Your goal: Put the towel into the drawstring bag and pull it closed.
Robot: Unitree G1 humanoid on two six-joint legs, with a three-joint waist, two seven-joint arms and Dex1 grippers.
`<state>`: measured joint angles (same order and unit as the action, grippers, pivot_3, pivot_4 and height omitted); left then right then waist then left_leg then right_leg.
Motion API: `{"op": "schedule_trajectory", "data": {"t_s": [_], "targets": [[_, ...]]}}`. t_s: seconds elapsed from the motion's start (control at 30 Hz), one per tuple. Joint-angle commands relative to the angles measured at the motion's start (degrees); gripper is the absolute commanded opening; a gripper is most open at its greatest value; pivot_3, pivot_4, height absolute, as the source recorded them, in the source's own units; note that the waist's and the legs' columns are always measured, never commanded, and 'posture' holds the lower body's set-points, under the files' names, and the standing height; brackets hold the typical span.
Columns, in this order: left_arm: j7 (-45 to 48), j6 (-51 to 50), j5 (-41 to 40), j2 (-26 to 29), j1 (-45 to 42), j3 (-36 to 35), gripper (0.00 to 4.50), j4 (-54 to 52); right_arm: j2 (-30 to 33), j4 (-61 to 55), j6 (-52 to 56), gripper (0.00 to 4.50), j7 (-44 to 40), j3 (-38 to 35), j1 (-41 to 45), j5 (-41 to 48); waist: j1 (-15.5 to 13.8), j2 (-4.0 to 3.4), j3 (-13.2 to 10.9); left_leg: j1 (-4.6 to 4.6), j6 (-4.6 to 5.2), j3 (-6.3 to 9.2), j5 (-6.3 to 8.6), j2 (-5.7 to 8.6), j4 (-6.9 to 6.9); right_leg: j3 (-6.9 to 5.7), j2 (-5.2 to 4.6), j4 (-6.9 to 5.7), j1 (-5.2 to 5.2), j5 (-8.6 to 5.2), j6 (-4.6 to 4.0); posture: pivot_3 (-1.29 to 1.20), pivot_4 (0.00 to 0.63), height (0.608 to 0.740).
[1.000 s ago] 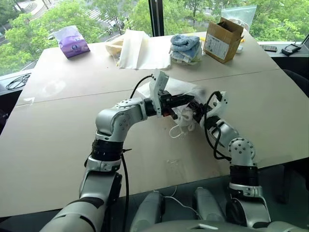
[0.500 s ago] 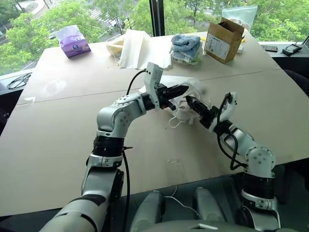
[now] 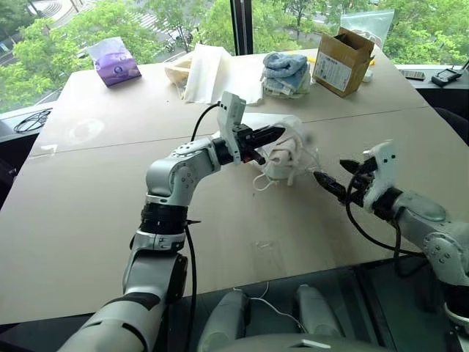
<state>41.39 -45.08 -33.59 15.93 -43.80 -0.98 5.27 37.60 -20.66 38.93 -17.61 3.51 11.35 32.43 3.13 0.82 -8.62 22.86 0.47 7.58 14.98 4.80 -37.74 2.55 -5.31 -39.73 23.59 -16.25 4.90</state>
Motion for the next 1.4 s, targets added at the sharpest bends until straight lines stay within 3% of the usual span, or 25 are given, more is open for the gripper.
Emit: {"op": "schedule_trajectory", "data": {"t_s": [0.03,0.27,0.3,0.37,0.57,0.63,0.77,0.87,0.9,0.93,1.0,1.27,1.4], "targets": [[0.9,1.3,0.53,0.46,-0.93,0.61,0.0,-1.57,-3.53,5.47,-6.23,4.45,-1.2,4.14,2.61,-7.73,0.13,0.02,-0.01,0.0,0.0,-0.02,0.0,-0.02,0.01,0.04,0.0,0.0,0.0,0.0,0.0,0.0,0.15,0.74],[1.1,1.87,1.45,0.87,-0.52,1.23,0.0,-1.9,-12.13,14.63,-11.78,4.45,-1.51,2.14,8.92,-11.92,-0.58,0.04,-0.02,0.01,0.0,-0.01,0.0,-0.01,-0.07,0.05,-0.03,-0.02,0.01,0.01,-0.01,0.0,0.15,0.74],[1.16,1.99,1.6,0.94,-0.44,1.27,0.0,-1.86,-12.68,15.01,-12.36,4.22,-1.67,1.7,9.1,-12.22,-0.74,0.04,-0.02,0.01,0.0,0.02,0.0,-0.01,-0.07,0.01,-0.02,-0.02,0.01,0.01,-0.01,0.0,0.15,0.74],[1.24,2.17,1.87,0.94,-0.42,1.16,0.0,-1.68,-12.91,15.02,-12.58,3.67,-2.5,1.27,8.87,-12.67,-0.99,0.06,-0.04,0.04,-0.01,0.06,0.0,-0.01,-0.04,-0.02,-0.03,0.0,0.01,0.01,-0.01,0.0,0.15,0.74],[0.9,2.54,2.08,0.7,-0.48,0.82,0.0,-1.26,-13.11,12.78,-11.76,0.72,-3.12,-1.67,6.97,-13.01,-0.97,0.06,-0.04,0.07,0.0,0.07,0.0,0.04,-0.06,-0.04,-0.07,0.02,0.01,0.01,-0.01,0.0,0.15,0.74],[0.77,2.53,2.08,0.73,-0.25,0.69,0.0,-1.1,-13.5,11.85,-11.05,0.1,-2.8,-2.99,6.96,-12.65,-0.74,0.06,-0.04,0.07,-0.01,0.06,0.0,0.03,-0.06,-0.03,-0.06,0.01,0.01,0.01,-0.01,0.0,0.15,0.74],[0.63,2.64,0.94,0.23,-0.32,-0.92,0.0,0.15,-14.5,10.23,-8.84,0.1,-2.55,-2.99,8.22,-13.02,-0.69,0.06,-0.04,0.05,-0.01,0.04,0.0,0.02,-0.06,-0.01,-0.05,0.0,0.02,0.01,-0.01,0.0,0.15,0.74],[4.02,1.85,-4.38,-0.54,-0.78,-3.7,0.0,-2.0,-15.45,9.76,-7.59,0.1,-2.35,-2.86,9.45,-13.33,-0.7,0.06,-0.04,0.05,0.0,0.05,0.0,0.01,-0.06,-0.01,-0.05,-0.02,0.02,0.01,-0.01,0.0,0.15,0.74],[3.22,2.96,-3.08,-0.53,-1.02,-3.19,0.55,-2.21,-15.65,9.76,-7.31,0.0,-2.4,-2.88,9.73,-13.52,-0.75,0.06,-0.04,0.06,0.0,0.05,0.0,0.01,-0.06,-0.01,-0.06,-0.01,0.02,0.01,-0.01,0.0,0.15,0.74],[1.51,3.67,-1.23,-0.36,-1.34,-2.53,0.72,-1.7,-15.92,9.94,-7.07,0.0,-2.42,-2.96,9.94,-13.57,-0.78,0.06,-0.04,0.06,0.0,0.04,0.0,0.02,-0.06,-0.01,-0.07,-0.01,0.02,0.01,-0.01,0.0,0.15,0.74],[3.7,4.26,-0.66,1.25,-0.52,-1.24,1.53,-2.73,-16.14,10.47,-6.96,0.0,-2.56,-2.87,10.03,-13.89,-0.81,0.06,-0.04,0.06,-0.01,0.05,0.0,0.03,-0.07,-0.02,-0.07,0.0,0.0,0.01,-0.01,0.0,0.15,0.74],[12.66,0.69,-2.65,13.01,3.62,-2.18,1.53,-5.09,-16.54,10.02,-6.04,0.0,-2.88,-3.04,9.96,-14.49,-0.6,0.04,-0.04,0.03,-0.01,0.04,0.0,-0.02,-0.02,0.01,-0.03,-0.02,0.04,0.01,-0.01,0.0,0.15,0.74],[17.33,-2.2,-3.81,17.05,10.32,2.13,1.53,-11.57,-16.87,10.25,-5.99,0.0,-2.84,-3.17,10.25,-14.69,-0.62,0.04,-0.04,0.03,0.0,0.01,0.0,0.0,0.01,0.04,-0.07,0.01,0.05,0.01,-0.01,0.0,0.15,0.74]]}}
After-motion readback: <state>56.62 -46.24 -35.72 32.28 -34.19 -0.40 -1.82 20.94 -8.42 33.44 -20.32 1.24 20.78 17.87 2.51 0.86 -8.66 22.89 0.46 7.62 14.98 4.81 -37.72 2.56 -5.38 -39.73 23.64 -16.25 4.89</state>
